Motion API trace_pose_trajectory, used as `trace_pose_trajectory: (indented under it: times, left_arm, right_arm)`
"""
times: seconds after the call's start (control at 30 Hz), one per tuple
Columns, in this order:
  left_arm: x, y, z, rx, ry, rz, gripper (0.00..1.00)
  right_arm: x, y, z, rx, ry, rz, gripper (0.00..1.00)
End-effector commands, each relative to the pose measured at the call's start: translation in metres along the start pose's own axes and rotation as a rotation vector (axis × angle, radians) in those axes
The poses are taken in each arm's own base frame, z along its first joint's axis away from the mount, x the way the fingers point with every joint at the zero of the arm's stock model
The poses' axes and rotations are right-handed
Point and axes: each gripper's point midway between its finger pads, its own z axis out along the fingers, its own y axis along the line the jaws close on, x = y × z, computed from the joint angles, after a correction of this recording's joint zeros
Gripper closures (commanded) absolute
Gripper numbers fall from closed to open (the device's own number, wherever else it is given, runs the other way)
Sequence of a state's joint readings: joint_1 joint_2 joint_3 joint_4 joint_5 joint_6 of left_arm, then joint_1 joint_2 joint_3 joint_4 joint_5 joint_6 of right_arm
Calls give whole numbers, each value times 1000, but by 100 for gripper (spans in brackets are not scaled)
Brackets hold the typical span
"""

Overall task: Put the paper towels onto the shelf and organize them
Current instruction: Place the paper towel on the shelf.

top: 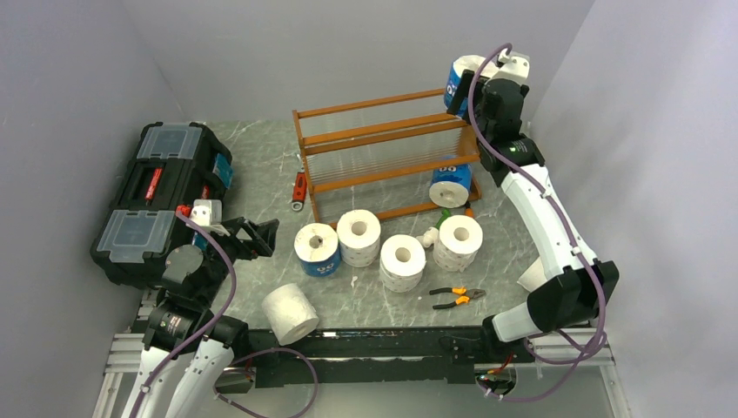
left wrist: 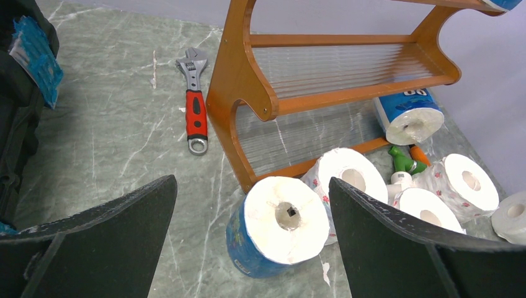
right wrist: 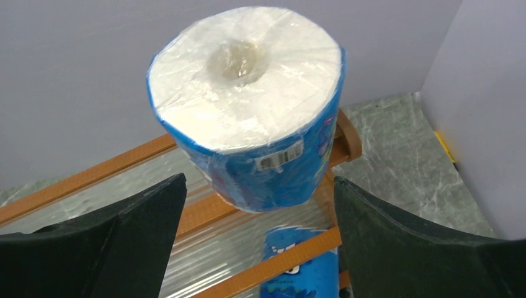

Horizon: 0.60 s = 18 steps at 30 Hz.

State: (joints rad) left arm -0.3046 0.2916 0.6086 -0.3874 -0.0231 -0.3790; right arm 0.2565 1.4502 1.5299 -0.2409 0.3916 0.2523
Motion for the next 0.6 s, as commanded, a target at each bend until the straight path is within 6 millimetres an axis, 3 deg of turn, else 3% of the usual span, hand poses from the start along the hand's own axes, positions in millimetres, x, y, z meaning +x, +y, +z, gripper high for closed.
trace_pose_trajectory:
  times: [0.0,0.2,0.57]
  left_arm:
    - [-7,-5,-3,21,-20,9,1]
    - [-7,-7,-4,36,-18,9,1]
    - [-7,-9,-5,44,-21,9,1]
  right_arm:
    - [-18,-10,6,20,-67,-12,13]
    - [-15,-23,10,56,-67,-54,20]
    - [-14,-44,3,92,-90,-42,22]
